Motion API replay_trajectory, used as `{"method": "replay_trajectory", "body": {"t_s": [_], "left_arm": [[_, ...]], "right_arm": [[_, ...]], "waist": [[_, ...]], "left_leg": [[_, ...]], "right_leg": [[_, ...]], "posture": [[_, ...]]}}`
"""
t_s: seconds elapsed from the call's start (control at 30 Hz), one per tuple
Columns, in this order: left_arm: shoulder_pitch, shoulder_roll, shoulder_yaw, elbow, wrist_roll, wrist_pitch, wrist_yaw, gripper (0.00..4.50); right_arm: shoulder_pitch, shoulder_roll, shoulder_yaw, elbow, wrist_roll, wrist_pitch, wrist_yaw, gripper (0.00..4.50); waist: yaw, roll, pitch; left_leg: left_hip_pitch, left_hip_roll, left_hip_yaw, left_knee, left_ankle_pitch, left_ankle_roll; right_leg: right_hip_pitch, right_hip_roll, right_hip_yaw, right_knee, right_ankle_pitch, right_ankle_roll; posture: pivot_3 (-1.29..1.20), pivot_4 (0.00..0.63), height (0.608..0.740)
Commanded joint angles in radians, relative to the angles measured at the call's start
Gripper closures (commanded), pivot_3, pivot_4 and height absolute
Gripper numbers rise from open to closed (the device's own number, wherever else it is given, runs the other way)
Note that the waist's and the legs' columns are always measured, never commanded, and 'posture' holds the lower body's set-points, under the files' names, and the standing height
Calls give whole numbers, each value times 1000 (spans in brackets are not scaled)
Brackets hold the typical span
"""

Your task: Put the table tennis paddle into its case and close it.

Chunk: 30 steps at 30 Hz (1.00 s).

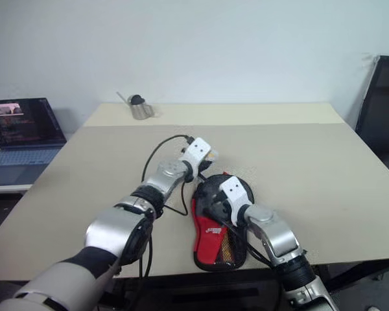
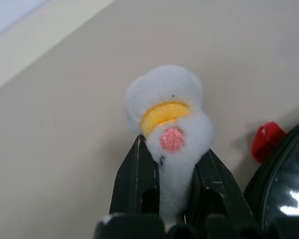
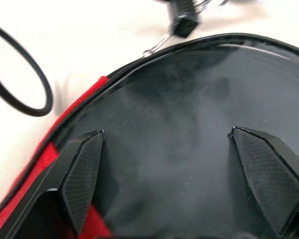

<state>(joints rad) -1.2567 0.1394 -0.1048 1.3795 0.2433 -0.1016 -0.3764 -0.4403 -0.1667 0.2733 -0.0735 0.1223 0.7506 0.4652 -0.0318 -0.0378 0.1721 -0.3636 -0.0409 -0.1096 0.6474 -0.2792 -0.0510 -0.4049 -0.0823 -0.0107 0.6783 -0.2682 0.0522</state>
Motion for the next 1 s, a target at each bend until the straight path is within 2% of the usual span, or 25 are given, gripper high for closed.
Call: {"method": "replay_trajectory", "body": {"t_s": [0.03,0.5,0.7,0.8,0.93,1.0], "left_arm": [[-73,-20,-25,-18,50,-60,60,4189],[-174,-141,-156,-4,244,-166,209,4189],[-112,-191,-200,3,283,-167,128,4189],[-61,-187,-242,8,318,-166,80,4189],[-32,-165,-236,8,307,-143,48,4189],[-33,-152,-208,5,279,-141,35,3453]], "right_arm": [[100,0,54,15,7,138,-12,0],[199,3,51,-156,20,254,-74,0],[207,16,48,-163,22,259,-94,0],[205,25,42,-164,23,258,-102,0],[200,29,39,-157,26,254,-103,0],[194,31,42,-149,32,249,-101,0]], "waist": [[0,0,0],[7,0,0],[7,0,0],[7,0,-1],[3,0,-1],[2,0,-1]], "left_leg": [[0,0,0,0,0,0],[-1,-1,0,0,0,0],[-1,-2,0,0,0,0],[-1,-2,0,-1,0,0],[0,-1,0,-1,0,0],[0,-1,0,-1,0,0]], "right_leg": [[0,0,0,0,0,0],[0,-1,-1,-1,-1,1],[1,-2,-1,-1,-1,2],[1,-2,-1,-1,-1,2],[1,-2,-1,-1,-1,2],[1,-2,-1,-1,-1,2]], "posture": [[0,150,740],[0,150,740],[0,150,740],[0,150,740],[0,150,740],[0,150,740]]}}
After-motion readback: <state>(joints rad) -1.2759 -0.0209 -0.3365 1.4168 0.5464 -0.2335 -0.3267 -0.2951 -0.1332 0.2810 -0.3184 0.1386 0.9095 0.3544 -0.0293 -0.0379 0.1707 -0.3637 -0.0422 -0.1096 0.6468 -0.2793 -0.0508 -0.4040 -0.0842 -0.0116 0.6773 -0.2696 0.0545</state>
